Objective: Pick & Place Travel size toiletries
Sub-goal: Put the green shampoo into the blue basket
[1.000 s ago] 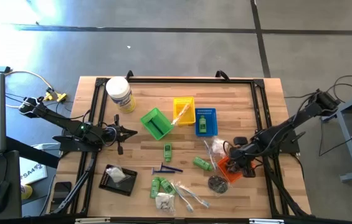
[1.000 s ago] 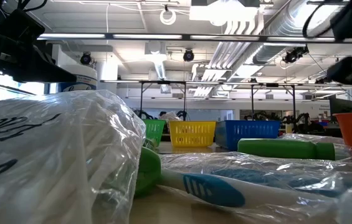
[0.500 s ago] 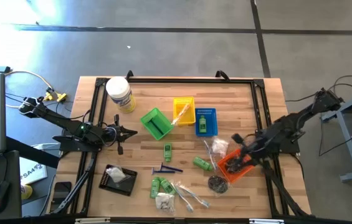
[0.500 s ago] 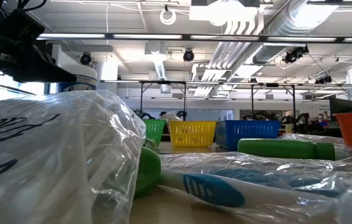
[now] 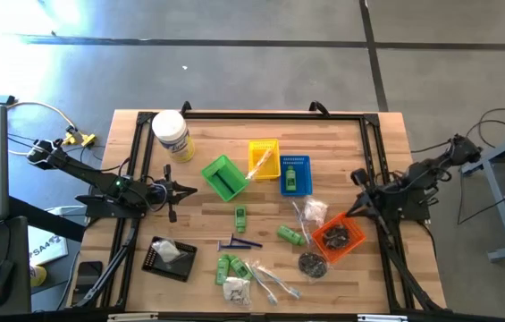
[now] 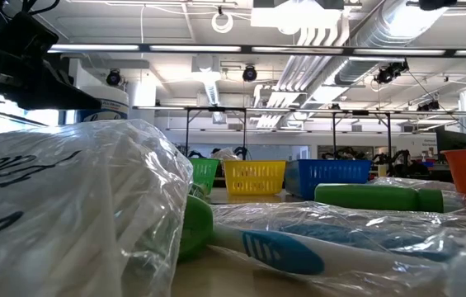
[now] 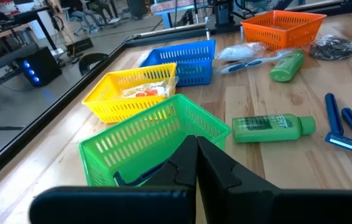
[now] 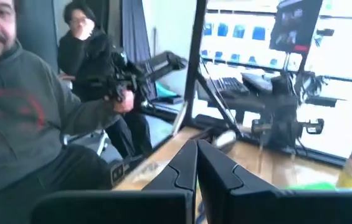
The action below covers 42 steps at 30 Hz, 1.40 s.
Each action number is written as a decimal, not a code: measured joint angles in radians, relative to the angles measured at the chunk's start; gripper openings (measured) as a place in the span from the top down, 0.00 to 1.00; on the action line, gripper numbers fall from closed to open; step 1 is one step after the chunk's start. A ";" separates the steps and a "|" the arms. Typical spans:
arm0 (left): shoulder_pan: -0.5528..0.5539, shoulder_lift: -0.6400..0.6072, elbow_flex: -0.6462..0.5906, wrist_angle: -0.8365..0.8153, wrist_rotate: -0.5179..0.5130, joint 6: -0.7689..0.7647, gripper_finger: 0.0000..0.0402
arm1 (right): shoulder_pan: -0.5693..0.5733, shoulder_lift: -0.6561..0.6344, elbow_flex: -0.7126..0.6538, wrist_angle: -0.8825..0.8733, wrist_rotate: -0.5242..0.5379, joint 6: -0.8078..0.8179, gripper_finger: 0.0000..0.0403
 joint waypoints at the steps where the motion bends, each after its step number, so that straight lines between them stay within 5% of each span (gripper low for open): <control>1: 0.000 0.000 0.000 0.000 0.000 0.001 1.00 | 0.000 -0.017 -0.027 0.008 0.010 0.007 0.99; 11: 0.000 0.000 0.000 -0.005 0.000 0.003 1.00 | -0.001 -0.123 -0.202 0.111 0.091 0.049 0.99; 42: 0.000 0.000 0.000 -0.009 0.000 0.027 1.00 | -0.001 -0.148 -0.323 0.085 0.152 0.068 0.99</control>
